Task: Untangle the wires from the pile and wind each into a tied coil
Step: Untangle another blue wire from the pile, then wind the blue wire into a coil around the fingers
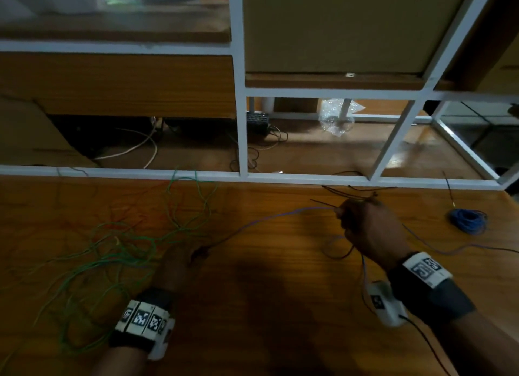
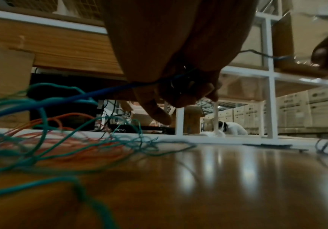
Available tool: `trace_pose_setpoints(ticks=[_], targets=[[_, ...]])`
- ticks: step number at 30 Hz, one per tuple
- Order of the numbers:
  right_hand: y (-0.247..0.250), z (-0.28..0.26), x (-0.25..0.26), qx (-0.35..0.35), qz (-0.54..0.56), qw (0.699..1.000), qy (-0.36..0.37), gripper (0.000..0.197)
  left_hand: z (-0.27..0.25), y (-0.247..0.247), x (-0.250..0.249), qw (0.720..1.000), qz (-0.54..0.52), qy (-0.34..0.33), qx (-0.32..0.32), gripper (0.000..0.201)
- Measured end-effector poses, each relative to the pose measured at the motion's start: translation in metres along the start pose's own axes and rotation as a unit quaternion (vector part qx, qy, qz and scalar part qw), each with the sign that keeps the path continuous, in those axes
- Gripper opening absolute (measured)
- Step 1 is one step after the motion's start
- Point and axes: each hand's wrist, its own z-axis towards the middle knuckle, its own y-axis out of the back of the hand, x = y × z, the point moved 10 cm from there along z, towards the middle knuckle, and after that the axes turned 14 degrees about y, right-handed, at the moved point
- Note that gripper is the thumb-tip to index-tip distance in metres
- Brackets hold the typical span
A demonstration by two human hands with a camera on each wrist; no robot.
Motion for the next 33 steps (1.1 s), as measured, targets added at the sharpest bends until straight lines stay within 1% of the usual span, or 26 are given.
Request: trace_pose_setpoints(ticks=[1, 2, 3, 4, 5, 6, 7, 8, 10, 11, 12, 13, 14, 16, 18, 20, 23, 25, 26, 27, 28, 29, 30, 31, 32, 33], targets=[[-0.012, -0.003, 0.002, 0.061, -0.033, 0.998, -0.010, 0.007, -0.002, 0.001, -0.008, 1.000, -0.001, 0.000, 0.005, 0.022], [-0.025, -0.007, 0.004, 0.102, -0.067, 0.992, -0.011, 0.019, -0.004, 0.001, -0.021, 1.000, -0.004, -0.025, 0.001, 0.032], [-0.038, -0.011, 0.010, 0.138, -0.095, 0.986, -0.003, 0.047, -0.007, -0.001, -0.039, 0.997, 0.001, -0.072, -0.001, 0.048], [-0.045, -0.013, 0.022, 0.152, -0.092, 0.984, 0.015, 0.073, -0.009, -0.005, -0.056, 0.993, 0.009, -0.117, 0.001, 0.064], [-0.045, -0.013, 0.040, 0.144, -0.091, 0.985, 0.040, 0.091, -0.012, -0.012, -0.072, 0.989, 0.035, -0.145, 0.010, 0.073], [-0.044, -0.012, 0.061, 0.127, -0.094, 0.984, 0.085, 0.097, -0.013, -0.023, -0.083, 0.983, 0.074, -0.169, 0.018, 0.073], [-0.045, -0.012, 0.083, 0.110, -0.106, 0.979, 0.132, 0.093, -0.016, -0.032, -0.096, 0.975, 0.112, -0.191, 0.023, 0.068], [-0.049, -0.013, 0.104, 0.093, -0.107, 0.974, 0.175, 0.080, -0.020, -0.039, -0.109, 0.967, 0.139, -0.214, 0.028, 0.060], [-0.058, -0.010, 0.126, 0.065, -0.077, 0.973, 0.209, 0.045, -0.027, -0.046, -0.130, 0.960, 0.137, -0.242, 0.037, 0.039], [-0.058, -0.009, 0.125, 0.056, -0.053, 0.976, 0.205, 0.042, -0.030, -0.045, -0.136, 0.961, 0.123, -0.242, 0.045, 0.031], [-0.057, -0.008, 0.118, 0.040, -0.025, 0.979, 0.199, 0.045, -0.030, -0.040, -0.138, 0.963, 0.111, -0.244, 0.039, 0.029], [-0.053, -0.007, 0.103, 0.030, 0.002, 0.984, 0.176, 0.047, -0.029, -0.035, -0.131, 0.967, 0.097, -0.234, 0.036, 0.030], [-0.046, -0.006, 0.084, 0.012, 0.017, 0.988, 0.152, 0.042, -0.026, -0.028, -0.120, 0.973, 0.073, -0.217, 0.037, 0.032], [-0.027, -0.010, 0.038, -0.030, 0.015, 0.995, 0.095, 0.024, -0.021, -0.012, -0.092, 0.984, 0.002, -0.171, 0.042, 0.032], [-0.013, -0.016, 0.009, -0.034, -0.009, 0.997, 0.071, 0.022, -0.016, -0.003, -0.062, 0.989, -0.090, -0.097, 0.061, 0.017], [-0.012, -0.017, -0.017, -0.015, -0.010, 0.999, 0.051, 0.023, -0.018, -0.010, -0.046, 0.978, -0.168, -0.037, 0.115, 0.015], [-0.014, -0.014, -0.064, -0.007, -0.014, 1.000, -0.018, 0.023, -0.027, -0.024, -0.048, 0.971, -0.163, -0.016, 0.174, 0.013], [-0.013, -0.016, -0.076, 0.001, -0.038, 0.998, -0.046, 0.018, -0.029, -0.031, -0.053, 0.956, -0.217, 0.002, 0.198, 0.013], [-0.016, -0.019, -0.073, 0.010, -0.065, 0.996, -0.052, 0.030, -0.031, -0.037, -0.057, 0.942, -0.259, 0.016, 0.213, 0.013], [-0.020, -0.021, -0.061, 0.022, -0.094, 0.995, -0.039, 0.051, -0.033, -0.045, -0.064, 0.928, -0.295, 0.025, 0.228, 0.013], [-0.018, -0.020, -0.039, 0.020, -0.121, 0.992, -0.008, 0.072, -0.037, -0.054, -0.075, 0.915, -0.321, 0.033, 0.242, 0.014], [-0.017, -0.019, -0.010, 0.020, -0.131, 0.991, 0.037, 0.084, -0.041, -0.064, -0.086, 0.904, -0.337, 0.038, 0.259, 0.016], [-0.021, -0.019, 0.020, 0.025, -0.125, 0.987, 0.098, 0.084, -0.047, -0.072, -0.099, 0.894, -0.349, 0.037, 0.278, 0.017], [-0.028, -0.021, 0.048, 0.029, -0.114, 0.980, 0.159, 0.074, -0.052, -0.079, -0.112, 0.886, -0.359, 0.029, 0.293, 0.017], [-0.036, -0.025, 0.065, 0.029, -0.105, 0.972, 0.208, 0.059, -0.057, -0.081, -0.126, 0.880, -0.369, 0.018, 0.300, 0.018], [-0.042, -0.028, 0.074, 0.025, -0.095, 0.968, 0.229, 0.046, -0.061, -0.079, -0.136, 0.873, -0.384, 0.009, 0.301, 0.019]])
